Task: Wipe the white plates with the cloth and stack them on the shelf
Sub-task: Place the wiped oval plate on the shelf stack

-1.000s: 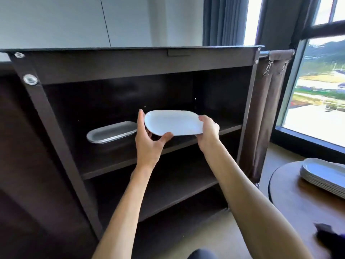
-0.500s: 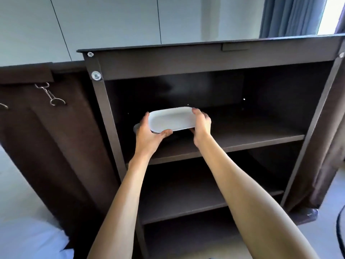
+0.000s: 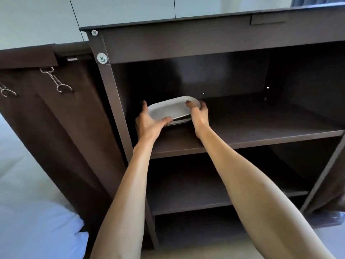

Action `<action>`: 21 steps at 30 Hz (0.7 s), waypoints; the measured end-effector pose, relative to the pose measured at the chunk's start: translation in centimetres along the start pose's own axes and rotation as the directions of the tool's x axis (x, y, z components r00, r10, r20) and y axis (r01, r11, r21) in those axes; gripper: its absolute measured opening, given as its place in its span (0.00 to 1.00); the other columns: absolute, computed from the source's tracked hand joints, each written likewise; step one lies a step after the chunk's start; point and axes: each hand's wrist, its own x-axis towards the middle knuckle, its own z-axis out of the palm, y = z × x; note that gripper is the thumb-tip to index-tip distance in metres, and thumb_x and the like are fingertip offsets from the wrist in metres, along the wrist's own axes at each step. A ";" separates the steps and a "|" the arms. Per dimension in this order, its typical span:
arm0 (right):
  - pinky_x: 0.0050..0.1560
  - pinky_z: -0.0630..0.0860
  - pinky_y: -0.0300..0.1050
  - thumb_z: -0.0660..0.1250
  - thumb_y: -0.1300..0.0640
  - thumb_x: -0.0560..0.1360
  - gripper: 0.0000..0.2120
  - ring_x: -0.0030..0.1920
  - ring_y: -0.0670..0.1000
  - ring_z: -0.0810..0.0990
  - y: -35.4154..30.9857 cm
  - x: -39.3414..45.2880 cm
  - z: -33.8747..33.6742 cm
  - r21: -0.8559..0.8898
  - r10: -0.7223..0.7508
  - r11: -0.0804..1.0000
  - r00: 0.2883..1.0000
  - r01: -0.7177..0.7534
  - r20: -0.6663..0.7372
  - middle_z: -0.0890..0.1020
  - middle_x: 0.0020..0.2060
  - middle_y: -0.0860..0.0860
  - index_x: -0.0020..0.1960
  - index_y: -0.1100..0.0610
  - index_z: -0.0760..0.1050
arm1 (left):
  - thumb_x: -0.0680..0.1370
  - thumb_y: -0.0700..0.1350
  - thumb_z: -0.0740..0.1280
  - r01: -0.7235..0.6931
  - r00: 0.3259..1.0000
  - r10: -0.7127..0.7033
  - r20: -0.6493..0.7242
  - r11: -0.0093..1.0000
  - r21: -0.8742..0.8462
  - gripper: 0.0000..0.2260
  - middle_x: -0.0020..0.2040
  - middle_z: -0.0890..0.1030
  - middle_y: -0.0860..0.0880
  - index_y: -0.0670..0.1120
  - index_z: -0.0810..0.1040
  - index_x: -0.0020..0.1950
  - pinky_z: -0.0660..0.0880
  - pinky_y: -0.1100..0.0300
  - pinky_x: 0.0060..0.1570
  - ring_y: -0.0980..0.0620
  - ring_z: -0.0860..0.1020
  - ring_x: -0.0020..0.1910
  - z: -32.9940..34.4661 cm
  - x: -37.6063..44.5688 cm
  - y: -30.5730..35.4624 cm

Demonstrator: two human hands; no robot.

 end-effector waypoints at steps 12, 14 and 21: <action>0.72 0.68 0.51 0.67 0.37 0.77 0.38 0.71 0.61 0.71 0.8 4.0 1.3 -0.548 0.065 0.836 0.997 -0.030 0.044 0.73 0.71 0.60 0.75 0.64 0.66 | 0.69 0.47 0.83 0.057 0.997 -0.057 0.047 0.998 -0.009 0.52 0.77 0.68 0.43 0.51 0.53 0.84 0.66 0.52 0.73 0.43 0.67 0.76 1.6 3.4 -2.0; 0.69 0.70 0.49 0.65 0.40 0.79 0.34 0.70 0.61 0.73 1.0 4.3 1.3 -0.621 0.054 0.784 0.997 -0.011 0.050 0.74 0.70 0.61 0.73 0.65 0.68 | 0.69 0.47 0.82 0.067 0.996 -0.066 0.056 0.998 -0.012 0.52 0.78 0.66 0.44 0.51 0.52 0.85 0.65 0.52 0.73 0.43 0.65 0.77 1.7 3.6 -2.1; 0.67 0.72 0.50 0.62 0.48 0.83 0.22 0.67 0.61 0.76 1.7 4.3 1.1 -0.665 -0.020 0.745 0.998 0.051 0.054 0.78 0.66 0.62 0.68 0.65 0.74 | 0.72 0.44 0.80 0.123 0.989 -0.122 0.088 0.992 -0.006 0.52 0.80 0.64 0.43 0.50 0.48 0.85 0.63 0.52 0.74 0.43 0.64 0.78 1.9 3.9 -2.1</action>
